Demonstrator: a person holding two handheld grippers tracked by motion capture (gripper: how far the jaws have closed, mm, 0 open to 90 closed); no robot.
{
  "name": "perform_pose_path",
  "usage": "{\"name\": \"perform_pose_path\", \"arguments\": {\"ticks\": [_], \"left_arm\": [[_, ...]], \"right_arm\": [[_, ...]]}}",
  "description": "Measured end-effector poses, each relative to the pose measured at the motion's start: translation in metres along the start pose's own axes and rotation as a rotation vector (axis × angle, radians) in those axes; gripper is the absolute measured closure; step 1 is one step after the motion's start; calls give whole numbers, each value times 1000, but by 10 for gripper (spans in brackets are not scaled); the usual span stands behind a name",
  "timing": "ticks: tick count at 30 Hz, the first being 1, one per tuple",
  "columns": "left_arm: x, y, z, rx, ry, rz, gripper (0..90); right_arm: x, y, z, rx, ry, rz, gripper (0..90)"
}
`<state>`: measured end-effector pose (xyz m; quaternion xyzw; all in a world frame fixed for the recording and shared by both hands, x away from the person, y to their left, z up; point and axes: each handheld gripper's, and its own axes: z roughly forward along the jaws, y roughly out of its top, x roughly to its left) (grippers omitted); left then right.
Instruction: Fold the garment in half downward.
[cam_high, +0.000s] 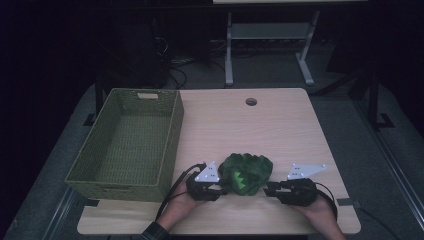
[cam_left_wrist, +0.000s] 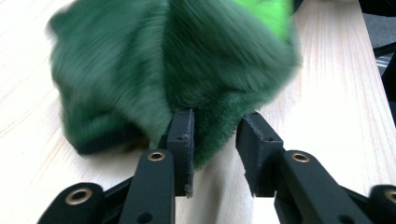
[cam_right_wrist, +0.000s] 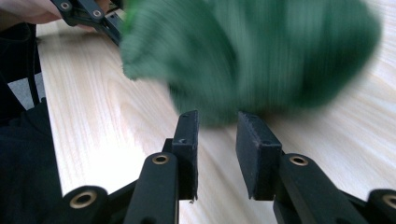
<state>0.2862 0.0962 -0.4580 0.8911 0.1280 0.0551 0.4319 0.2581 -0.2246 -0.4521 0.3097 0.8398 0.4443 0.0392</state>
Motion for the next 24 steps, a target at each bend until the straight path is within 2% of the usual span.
{"name": "perform_pose_path", "arguments": {"ticks": [6,14,17,21,24], "left_arm": [[-4,-1,-14,-17,18,-7,616],[-14,2,-30,-49,33,-3,558],[-11,5,-31,-77,42,-17,617],[-2,13,-31,-93,59,-41,753],[6,20,-29,-113,57,-61,828]], "right_arm": [[1,-5,-12,-22,-20,17,716],[2,7,-19,-59,-45,-7,750],[2,15,-21,-67,-55,-19,795],[4,27,-22,-82,-66,-30,871],[6,35,-18,-90,-62,-44,893]]}}
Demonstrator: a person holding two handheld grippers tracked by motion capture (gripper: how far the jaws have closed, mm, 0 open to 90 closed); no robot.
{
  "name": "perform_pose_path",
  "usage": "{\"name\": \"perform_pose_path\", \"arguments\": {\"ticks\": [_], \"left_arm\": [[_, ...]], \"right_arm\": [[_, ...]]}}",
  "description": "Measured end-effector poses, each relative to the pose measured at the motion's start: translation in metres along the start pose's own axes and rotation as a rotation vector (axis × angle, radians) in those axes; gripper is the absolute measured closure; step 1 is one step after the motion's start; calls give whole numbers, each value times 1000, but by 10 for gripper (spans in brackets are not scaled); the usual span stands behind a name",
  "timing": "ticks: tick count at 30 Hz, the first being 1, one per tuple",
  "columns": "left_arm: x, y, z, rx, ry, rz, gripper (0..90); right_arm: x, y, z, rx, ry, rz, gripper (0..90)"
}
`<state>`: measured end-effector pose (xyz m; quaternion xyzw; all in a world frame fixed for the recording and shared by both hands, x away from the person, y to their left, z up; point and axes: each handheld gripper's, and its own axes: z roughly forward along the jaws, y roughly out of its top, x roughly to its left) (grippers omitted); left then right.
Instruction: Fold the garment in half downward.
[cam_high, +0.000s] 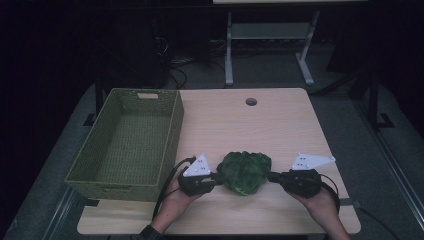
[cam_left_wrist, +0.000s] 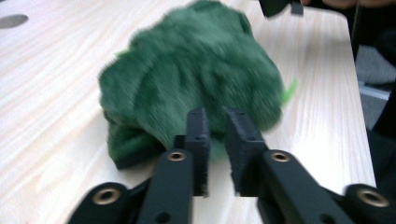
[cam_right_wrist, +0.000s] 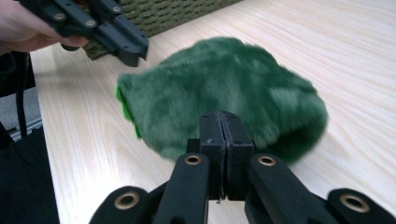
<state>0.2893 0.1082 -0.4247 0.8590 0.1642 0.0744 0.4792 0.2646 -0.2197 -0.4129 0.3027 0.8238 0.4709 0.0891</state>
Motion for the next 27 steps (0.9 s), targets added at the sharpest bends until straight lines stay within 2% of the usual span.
{"name": "perform_pose_path", "arguments": {"ticks": [3,6,9,15,20,23,25,26,27], "left_arm": [[5,3,8,8,1,-7,846],[7,2,16,24,-2,-16,846],[9,-1,22,40,-1,-17,845],[13,-6,27,61,7,-30,845],[17,-12,37,109,8,-30,857],[19,-15,47,157,14,-22,872],[18,-17,52,168,10,-24,881],[18,-17,55,183,11,-9,886],[18,-16,58,186,13,-9,887]], "right_arm": [[2,6,8,2,12,-9,896],[3,7,19,29,6,-18,896],[-2,5,27,58,-4,-2,897],[-13,-8,50,176,-33,52,898],[-17,-9,58,192,-41,60,899],[-20,-12,62,230,-57,71,899],[-21,-14,65,244,-61,76,900],[-22,-15,66,247,-62,75,900],[-21,-15,67,244,-64,79,900]]}}
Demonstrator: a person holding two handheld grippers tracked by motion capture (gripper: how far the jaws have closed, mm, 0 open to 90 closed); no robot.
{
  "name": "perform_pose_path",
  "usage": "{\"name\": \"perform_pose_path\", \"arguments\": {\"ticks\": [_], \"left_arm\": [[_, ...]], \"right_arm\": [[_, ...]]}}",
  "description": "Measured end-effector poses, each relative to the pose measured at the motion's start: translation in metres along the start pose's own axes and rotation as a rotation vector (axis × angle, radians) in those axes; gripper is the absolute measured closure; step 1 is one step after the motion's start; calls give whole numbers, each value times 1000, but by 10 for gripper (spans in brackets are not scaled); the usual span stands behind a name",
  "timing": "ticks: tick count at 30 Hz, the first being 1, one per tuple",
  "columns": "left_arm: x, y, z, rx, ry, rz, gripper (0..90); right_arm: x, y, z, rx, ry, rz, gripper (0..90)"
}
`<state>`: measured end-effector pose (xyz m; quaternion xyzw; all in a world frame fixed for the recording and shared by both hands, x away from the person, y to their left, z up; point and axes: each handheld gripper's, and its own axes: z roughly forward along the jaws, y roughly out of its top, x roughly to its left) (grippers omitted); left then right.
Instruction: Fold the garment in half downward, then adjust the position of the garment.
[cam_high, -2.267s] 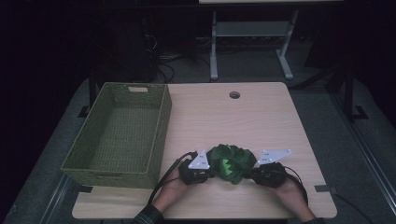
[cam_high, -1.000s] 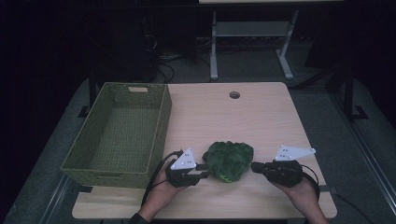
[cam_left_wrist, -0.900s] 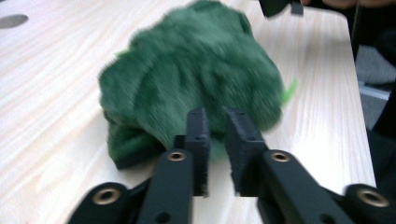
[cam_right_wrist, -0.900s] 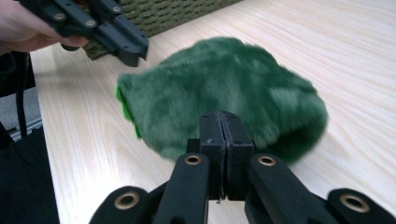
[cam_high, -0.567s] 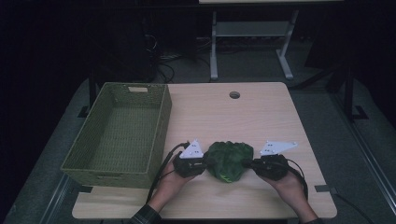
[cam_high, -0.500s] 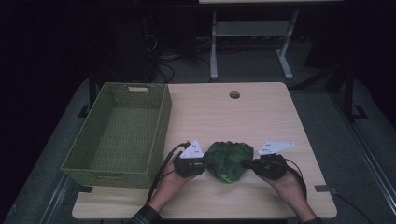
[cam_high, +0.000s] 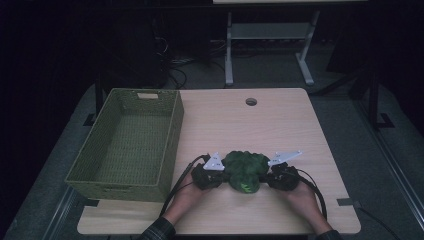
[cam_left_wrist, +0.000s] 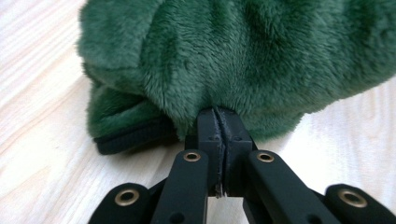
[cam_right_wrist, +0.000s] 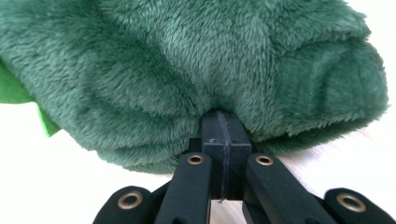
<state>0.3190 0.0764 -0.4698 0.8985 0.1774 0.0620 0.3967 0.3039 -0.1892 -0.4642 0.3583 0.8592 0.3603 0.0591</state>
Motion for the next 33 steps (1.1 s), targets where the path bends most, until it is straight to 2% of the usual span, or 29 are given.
{"name": "perform_pose_path", "arguments": {"ticks": [3,4,7,13,18,24,26,29,31,33], "left_arm": [[2,3,6,21,7,14,898],[2,4,7,17,9,3,898],[4,5,7,27,22,8,897],[4,7,-4,-17,19,-11,888],[0,9,-16,-37,15,-16,889],[-8,10,-27,-58,-11,-36,890],[-11,10,-28,-55,-17,-34,890],[-18,10,-30,-56,-35,-41,890],[-23,10,-29,-51,-44,-41,890],[-28,9,-27,-48,-57,-33,890]], "right_arm": [[1,0,1,5,-3,-7,900],[1,0,3,11,-7,-5,900],[1,-1,4,14,-9,-11,900],[-1,-5,-7,-15,-10,-4,900],[-12,-13,-22,-38,-34,23,900],[-34,-14,-38,-89,-85,53,900],[-41,-11,-39,-116,-92,66,900],[-50,-4,-36,-122,-110,69,900],[-58,1,-34,-149,-107,79,900],[-63,8,-29,-137,-121,71,900]]}}
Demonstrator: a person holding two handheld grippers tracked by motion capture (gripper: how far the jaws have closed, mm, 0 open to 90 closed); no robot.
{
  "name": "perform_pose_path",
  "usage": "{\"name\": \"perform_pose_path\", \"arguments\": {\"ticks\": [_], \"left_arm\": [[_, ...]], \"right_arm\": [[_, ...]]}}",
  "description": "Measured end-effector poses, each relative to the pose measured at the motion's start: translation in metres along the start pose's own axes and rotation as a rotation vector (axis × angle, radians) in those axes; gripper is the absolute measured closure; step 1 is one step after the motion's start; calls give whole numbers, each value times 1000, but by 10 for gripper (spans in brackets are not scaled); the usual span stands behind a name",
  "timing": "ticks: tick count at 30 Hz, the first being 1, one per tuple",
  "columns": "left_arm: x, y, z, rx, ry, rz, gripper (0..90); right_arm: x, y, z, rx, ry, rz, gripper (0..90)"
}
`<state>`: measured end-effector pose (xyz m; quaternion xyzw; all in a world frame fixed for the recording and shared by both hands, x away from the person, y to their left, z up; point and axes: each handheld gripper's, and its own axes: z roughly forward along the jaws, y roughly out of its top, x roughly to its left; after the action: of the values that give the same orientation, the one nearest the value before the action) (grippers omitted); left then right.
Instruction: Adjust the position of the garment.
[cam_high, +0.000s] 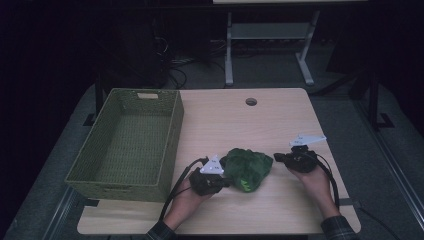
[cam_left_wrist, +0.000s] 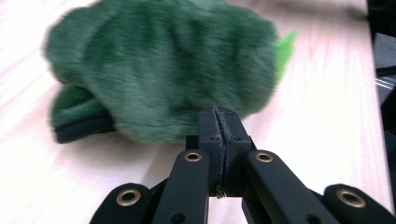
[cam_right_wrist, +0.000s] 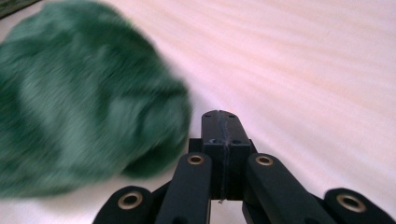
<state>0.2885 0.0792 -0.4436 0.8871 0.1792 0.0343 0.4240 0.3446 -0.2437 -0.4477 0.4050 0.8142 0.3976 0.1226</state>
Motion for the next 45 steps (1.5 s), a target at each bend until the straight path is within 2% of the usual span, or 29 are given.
{"name": "perform_pose_path", "arguments": {"ticks": [1,4,6,7,8,10,14,22,28,29,34,37,39,43,45], "left_arm": [[-1,0,1,2,-8,-2,890],[-7,0,9,11,-37,4,890],[-9,0,14,16,-49,8,890],[-11,1,17,21,-55,14,890],[-12,1,19,16,-58,7,890],[-11,1,25,28,-61,15,890],[-5,0,31,18,-55,-3,890],[7,-2,29,37,-11,-4,890],[19,-7,22,39,20,-28,889],[21,-8,20,41,27,-21,889],[31,-11,16,41,51,-39,889],[34,-13,14,41,59,-45,888],[37,-14,13,47,65,-40,888],[40,-15,10,50,71,-46,889],[39,-15,11,50,72,-46,889]], "right_arm": [[-3,3,3,-26,10,0,900],[-7,12,14,-6,17,-3,900],[-9,16,23,-35,34,-4,900],[-9,18,25,-18,40,4,900],[-10,21,30,-7,41,-12,900],[-9,24,37,-29,66,-12,900],[-5,22,45,-4,124,-49,900],[0,16,40,42,179,-66,899],[8,8,32,61,198,-85,899],[10,6,30,64,194,-93,899],[21,0,24,71,217,-110,899],[31,-5,21,96,231,-127,899],[36,-8,18,88,235,-138,899],[46,-13,14,108,258,-142,899],[52,-16,12,102,260,-152,899]]}}
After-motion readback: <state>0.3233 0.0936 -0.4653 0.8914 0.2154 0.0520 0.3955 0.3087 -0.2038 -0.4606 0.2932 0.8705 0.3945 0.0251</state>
